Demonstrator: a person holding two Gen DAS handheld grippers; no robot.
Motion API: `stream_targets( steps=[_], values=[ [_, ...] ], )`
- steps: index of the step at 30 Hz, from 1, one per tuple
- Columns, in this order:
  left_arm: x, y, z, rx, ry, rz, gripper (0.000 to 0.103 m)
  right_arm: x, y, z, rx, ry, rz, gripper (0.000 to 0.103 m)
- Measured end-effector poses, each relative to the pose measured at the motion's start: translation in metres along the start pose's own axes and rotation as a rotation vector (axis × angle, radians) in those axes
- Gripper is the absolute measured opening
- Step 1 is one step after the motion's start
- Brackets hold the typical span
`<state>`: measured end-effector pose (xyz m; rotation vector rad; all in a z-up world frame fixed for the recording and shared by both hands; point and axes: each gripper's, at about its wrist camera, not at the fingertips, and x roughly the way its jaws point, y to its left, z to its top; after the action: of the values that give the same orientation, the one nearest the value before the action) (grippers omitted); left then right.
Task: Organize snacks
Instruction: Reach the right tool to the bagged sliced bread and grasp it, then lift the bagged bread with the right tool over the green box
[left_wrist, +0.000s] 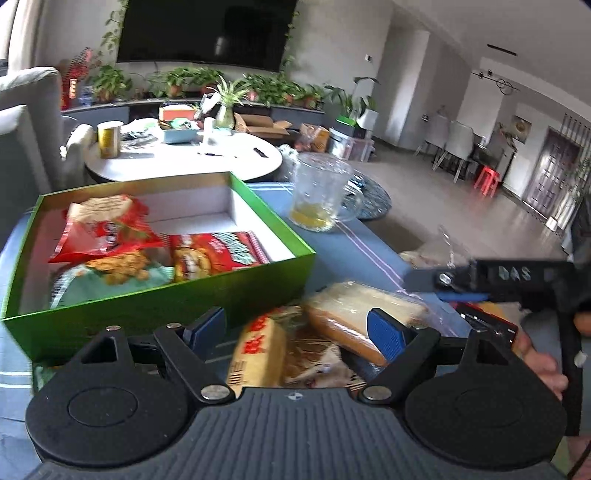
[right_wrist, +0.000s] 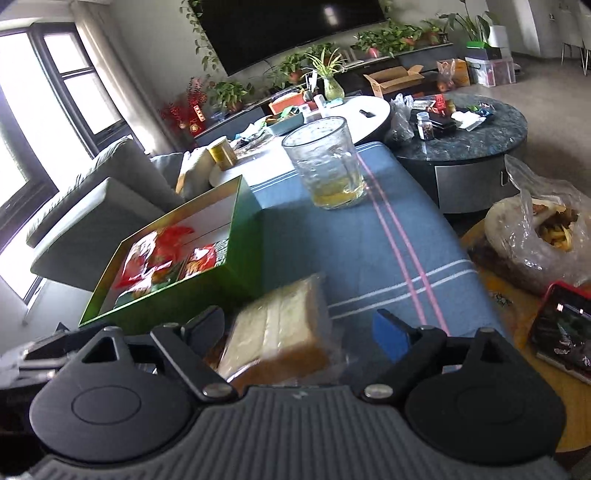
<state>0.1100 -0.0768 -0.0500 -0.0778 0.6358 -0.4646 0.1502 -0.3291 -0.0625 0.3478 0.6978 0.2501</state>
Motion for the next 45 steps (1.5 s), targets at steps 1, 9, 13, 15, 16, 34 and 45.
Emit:
stream_targets(
  steps=[1, 9, 13, 15, 16, 34, 45],
  values=[
    [0.003, -0.002, 0.0, 0.004, 0.009, -0.009, 0.081, 0.003, 0.0, 0.003, -0.003, 0.004, 0.009, 0.073],
    [0.014, -0.015, -0.007, 0.042, 0.053, -0.02, 0.081, 0.04, -0.004, 0.01, 0.02, 0.108, 0.009, 0.057],
    [0.008, -0.002, -0.013, 0.012, 0.056, -0.007, 0.081, 0.04, 0.004, -0.001, -0.018, 0.129, 0.031, 0.048],
    [0.003, 0.005, -0.017, -0.006, 0.054, 0.004, 0.081, 0.038, 0.009, -0.004, -0.026, 0.14, 0.052, 0.045],
    [0.0, 0.009, -0.019, -0.014, 0.052, 0.01, 0.081, 0.04, 0.012, -0.004, -0.03, 0.152, 0.067, 0.044],
    [-0.024, 0.036, -0.035, -0.095, 0.044, -0.017, 0.081, 0.026, 0.042, -0.02, -0.055, 0.205, 0.168, 0.043],
    [0.006, 0.027, -0.036, -0.115, 0.123, -0.065, 0.081, 0.051, 0.049, -0.021, -0.033, 0.255, 0.183, 0.043]
  ],
)
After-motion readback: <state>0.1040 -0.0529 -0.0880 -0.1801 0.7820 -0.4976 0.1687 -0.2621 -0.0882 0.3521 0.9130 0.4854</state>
